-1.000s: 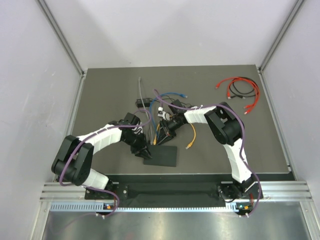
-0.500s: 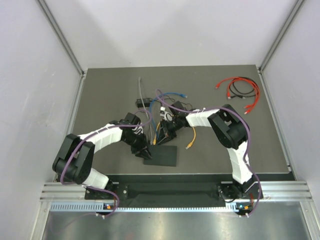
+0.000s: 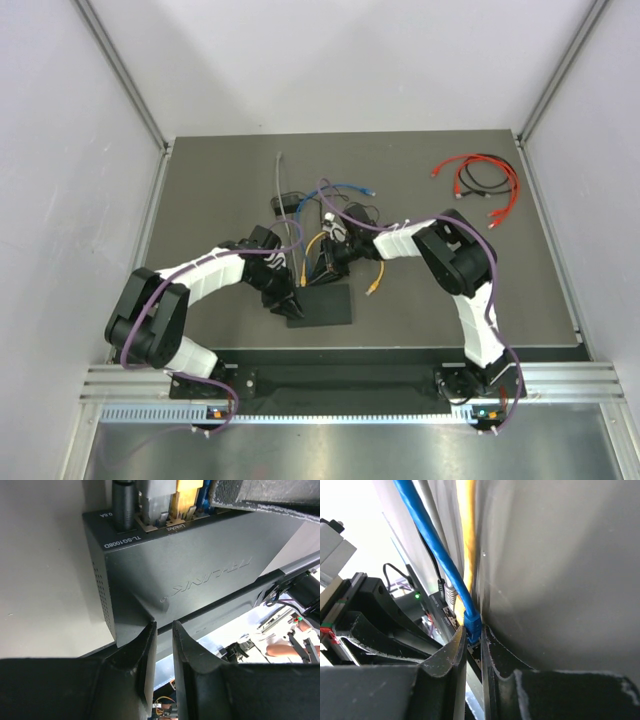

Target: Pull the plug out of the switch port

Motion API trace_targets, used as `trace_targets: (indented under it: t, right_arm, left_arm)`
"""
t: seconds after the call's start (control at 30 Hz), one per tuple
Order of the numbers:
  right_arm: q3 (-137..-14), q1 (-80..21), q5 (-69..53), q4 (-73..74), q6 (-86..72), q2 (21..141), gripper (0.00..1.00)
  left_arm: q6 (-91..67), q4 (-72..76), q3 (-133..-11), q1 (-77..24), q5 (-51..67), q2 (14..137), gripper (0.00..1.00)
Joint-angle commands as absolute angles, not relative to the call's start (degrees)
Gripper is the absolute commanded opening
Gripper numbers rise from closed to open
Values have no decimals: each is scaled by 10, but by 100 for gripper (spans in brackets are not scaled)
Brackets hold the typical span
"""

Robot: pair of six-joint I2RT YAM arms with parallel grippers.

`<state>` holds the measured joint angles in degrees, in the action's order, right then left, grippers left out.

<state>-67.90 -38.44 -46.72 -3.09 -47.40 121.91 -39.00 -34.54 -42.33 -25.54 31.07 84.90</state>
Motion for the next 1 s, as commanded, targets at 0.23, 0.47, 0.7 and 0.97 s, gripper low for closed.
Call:
trace_targets:
  t: [0.23, 0.47, 0.7, 0.97]
  right_arm:
    - [-678, -372, -368, -28, -453, 1214, 0]
    - [-715, -385, -202, 97, -302, 1166, 0]
    - [-715, -381, -255, 55, -333, 1168, 0]
    - [-627, -372, -393, -172, -591, 1196, 0]
  left_arm:
    - [-363, -372, -432, -256, 278, 862, 25]
    - [-358, -376, -431, -256, 277, 866, 25]
    - [-353, -377, -433, -255, 279, 873, 25]
    - [-352, -374, -443, -256, 279, 868, 25]
